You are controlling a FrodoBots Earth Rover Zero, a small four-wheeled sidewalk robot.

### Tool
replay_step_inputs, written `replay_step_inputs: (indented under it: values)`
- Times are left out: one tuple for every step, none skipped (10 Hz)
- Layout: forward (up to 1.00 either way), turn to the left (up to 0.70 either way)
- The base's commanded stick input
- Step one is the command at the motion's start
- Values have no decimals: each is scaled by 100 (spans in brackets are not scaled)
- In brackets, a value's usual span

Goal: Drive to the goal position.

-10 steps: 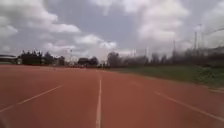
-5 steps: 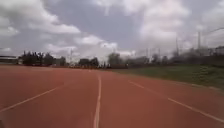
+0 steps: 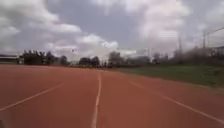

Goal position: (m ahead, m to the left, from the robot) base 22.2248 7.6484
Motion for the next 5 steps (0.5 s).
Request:
replay_step_inputs:
  values:
    - [70,0]
    - [70,0]
    - [70,0]
    - [70,0]
    - [70,0]
